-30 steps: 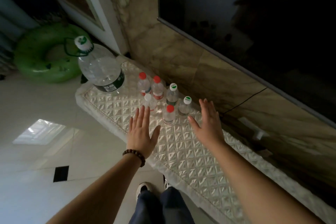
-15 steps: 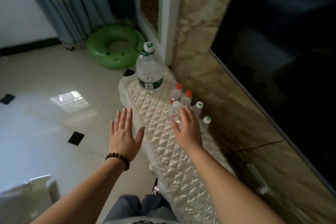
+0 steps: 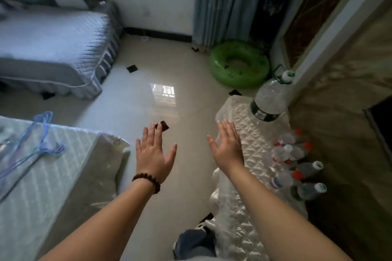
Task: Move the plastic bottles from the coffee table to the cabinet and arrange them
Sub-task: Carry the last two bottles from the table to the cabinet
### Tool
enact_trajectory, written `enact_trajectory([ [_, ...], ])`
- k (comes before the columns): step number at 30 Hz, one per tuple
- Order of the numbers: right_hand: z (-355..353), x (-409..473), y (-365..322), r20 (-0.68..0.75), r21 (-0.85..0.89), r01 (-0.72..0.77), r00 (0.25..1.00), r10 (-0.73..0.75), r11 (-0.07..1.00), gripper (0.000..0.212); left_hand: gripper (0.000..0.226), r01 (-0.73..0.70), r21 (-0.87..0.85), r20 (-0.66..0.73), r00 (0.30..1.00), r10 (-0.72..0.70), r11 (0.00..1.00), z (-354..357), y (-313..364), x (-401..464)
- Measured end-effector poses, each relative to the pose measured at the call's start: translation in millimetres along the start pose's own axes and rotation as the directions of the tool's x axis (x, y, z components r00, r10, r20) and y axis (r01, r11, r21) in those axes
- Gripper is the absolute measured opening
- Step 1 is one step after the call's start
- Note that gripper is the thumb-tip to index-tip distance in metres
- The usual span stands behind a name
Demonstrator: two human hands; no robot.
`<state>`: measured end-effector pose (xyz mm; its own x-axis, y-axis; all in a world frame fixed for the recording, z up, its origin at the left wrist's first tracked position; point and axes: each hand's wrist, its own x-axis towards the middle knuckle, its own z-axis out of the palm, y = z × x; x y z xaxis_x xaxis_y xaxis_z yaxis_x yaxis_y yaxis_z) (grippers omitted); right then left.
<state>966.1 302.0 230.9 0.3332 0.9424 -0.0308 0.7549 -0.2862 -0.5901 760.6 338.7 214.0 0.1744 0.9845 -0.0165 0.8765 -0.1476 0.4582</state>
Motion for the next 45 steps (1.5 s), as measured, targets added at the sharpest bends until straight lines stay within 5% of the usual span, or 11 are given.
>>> enact_trajectory([
  [9, 107, -84, -140, 0.25, 0.046, 0.288, 0.924, -0.29, 0.957, 0.06, 0.079, 0.399, -0.064, -0.211, 0.891, -0.403, 0.915, -77, -147, -141],
  [21, 220, -243, -286, 0.478, 0.179, 0.618, 0.625, -0.617, 0.766, 0.057, 0.072, 0.787, -0.207, -0.407, 0.471, -0.783, 0.581, -143, -288, -369],
  [32, 289, -344, -375, 0.643, 0.214, 0.77, 0.352, -0.68, 0.601, 0.06, 0.071, 0.864, -0.378, -0.446, 0.144, -0.884, 0.332, -175, -353, -491],
  [45, 406, -370, -483, 0.734, 0.232, 0.802, 0.227, -0.64, 0.551, 0.062, 0.073, 0.875, -0.44, -0.394, 0.015, -0.919, 0.203, -213, -476, -502],
])
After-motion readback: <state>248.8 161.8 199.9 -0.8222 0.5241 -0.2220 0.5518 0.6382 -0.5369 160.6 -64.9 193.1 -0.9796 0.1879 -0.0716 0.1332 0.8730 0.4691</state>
